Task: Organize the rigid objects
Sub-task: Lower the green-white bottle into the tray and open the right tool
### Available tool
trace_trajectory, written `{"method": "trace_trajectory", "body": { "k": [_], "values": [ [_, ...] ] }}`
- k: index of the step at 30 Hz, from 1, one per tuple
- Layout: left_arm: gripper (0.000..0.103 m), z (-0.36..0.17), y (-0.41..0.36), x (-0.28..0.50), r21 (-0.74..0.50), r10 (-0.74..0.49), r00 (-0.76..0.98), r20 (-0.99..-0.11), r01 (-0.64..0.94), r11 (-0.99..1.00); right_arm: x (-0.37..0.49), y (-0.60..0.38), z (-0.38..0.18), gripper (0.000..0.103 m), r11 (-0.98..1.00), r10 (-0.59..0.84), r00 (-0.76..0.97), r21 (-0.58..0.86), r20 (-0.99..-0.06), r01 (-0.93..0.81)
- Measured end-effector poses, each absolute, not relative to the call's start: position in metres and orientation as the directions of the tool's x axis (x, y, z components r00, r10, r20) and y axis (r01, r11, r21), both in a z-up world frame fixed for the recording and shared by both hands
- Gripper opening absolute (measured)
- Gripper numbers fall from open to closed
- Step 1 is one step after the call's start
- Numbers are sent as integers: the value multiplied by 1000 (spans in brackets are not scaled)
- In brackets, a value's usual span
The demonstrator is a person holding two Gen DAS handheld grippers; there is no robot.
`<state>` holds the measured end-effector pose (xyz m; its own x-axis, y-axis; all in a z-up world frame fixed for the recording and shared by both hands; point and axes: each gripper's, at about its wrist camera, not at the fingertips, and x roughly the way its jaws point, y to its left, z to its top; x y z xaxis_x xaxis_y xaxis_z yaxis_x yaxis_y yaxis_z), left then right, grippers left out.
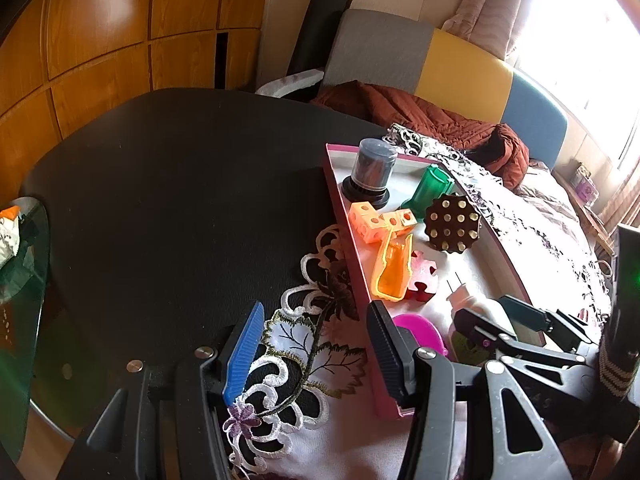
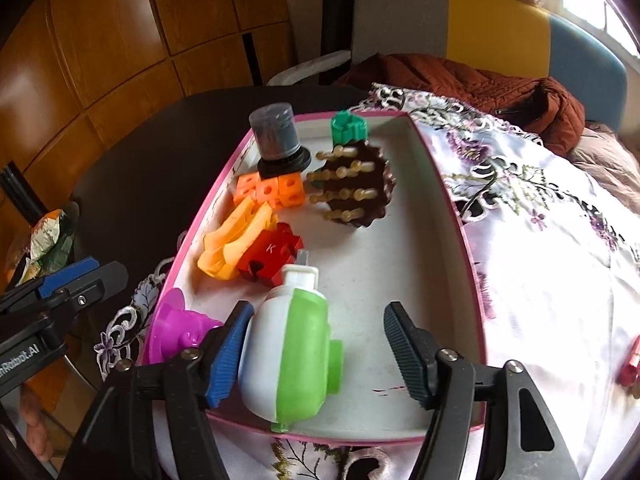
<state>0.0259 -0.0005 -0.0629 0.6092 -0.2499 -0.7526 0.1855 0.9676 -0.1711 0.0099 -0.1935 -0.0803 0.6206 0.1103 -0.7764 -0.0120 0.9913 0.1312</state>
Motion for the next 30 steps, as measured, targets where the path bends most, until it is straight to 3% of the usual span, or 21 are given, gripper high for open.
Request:
{"method": "trace_trajectory", "body": {
  "k": [5, 21, 25, 30],
  "values": [
    [54, -60, -2, 24, -165, -249, 614, -749, 191, 968, 1, -201, -66, 77, 990, 109, 661, 143, -743, -2],
    [54, -55, -7, 18, -142, -245, 628, -739, 210, 967, -14, -234, -40, 78, 995, 9, 708, 77, -706, 63],
    [54, -50, -12, 14, -117, -241, 644, -726, 230, 966, -17, -253, -34, 84, 994, -26, 714, 61, -700, 96],
    [54, -43, -22, 10, -92, -250, 656, -712, 265, 960, -22, -284, -28, 84, 987, -81, 706, 41, -704, 154]
  ]
}}
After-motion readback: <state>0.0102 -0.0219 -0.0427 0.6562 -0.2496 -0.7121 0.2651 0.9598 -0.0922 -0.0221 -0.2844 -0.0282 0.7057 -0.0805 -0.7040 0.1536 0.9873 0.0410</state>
